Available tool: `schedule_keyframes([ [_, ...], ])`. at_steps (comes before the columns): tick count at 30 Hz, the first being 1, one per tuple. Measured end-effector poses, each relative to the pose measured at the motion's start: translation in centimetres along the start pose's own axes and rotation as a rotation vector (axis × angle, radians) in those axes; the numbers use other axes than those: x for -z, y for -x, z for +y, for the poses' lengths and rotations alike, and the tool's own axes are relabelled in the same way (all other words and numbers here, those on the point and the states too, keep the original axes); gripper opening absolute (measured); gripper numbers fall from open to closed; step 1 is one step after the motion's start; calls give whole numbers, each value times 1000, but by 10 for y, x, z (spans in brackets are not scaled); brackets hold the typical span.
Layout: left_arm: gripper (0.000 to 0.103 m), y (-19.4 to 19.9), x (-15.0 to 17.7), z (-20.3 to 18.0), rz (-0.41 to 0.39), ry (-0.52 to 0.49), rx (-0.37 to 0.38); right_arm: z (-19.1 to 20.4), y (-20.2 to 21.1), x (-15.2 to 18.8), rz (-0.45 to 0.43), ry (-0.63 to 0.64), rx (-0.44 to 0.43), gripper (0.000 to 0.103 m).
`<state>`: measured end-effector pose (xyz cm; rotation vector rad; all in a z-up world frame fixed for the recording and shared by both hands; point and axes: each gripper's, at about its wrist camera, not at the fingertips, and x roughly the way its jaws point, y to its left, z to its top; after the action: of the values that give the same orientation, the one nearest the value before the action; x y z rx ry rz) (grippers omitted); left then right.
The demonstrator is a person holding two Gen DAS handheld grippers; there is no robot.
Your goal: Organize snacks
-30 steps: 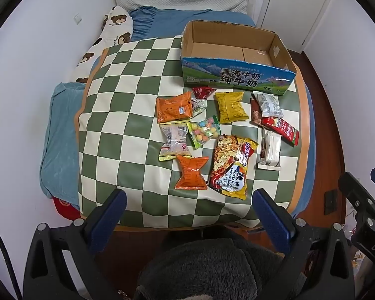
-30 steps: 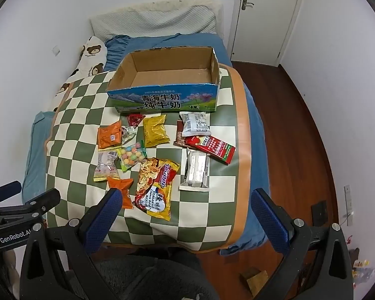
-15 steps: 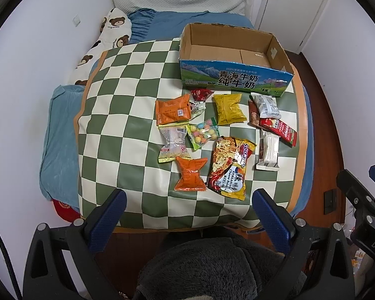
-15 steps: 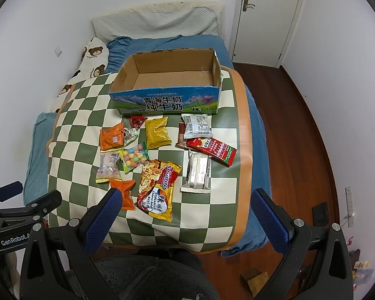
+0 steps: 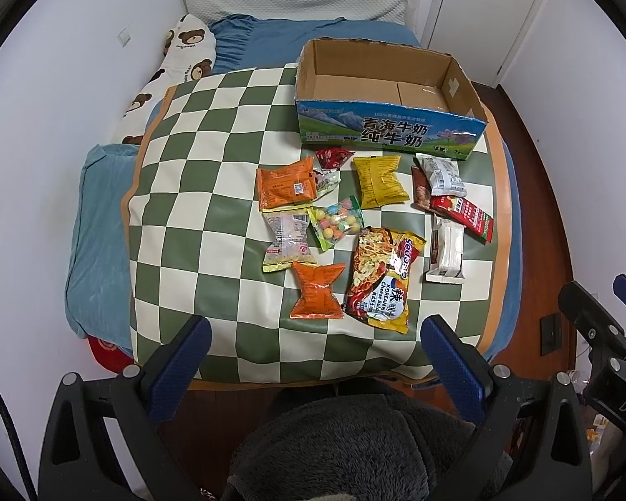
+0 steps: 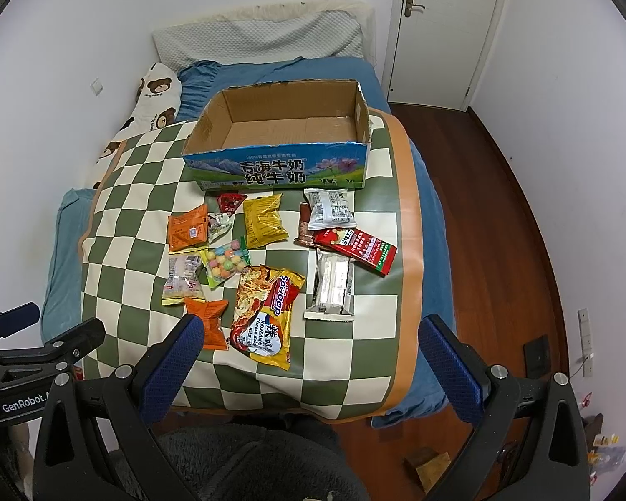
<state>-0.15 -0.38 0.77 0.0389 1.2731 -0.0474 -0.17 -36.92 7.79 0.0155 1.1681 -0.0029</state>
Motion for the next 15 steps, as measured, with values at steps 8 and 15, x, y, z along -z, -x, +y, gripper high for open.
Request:
schedule_keyframes([
  [8,103,0,0,1,-1,0,0,0,1,0,-1,0,-3,103],
  [15,103,0,-2,-2,-2,-1,3,4,3,0,-2,-1,-6,103],
])
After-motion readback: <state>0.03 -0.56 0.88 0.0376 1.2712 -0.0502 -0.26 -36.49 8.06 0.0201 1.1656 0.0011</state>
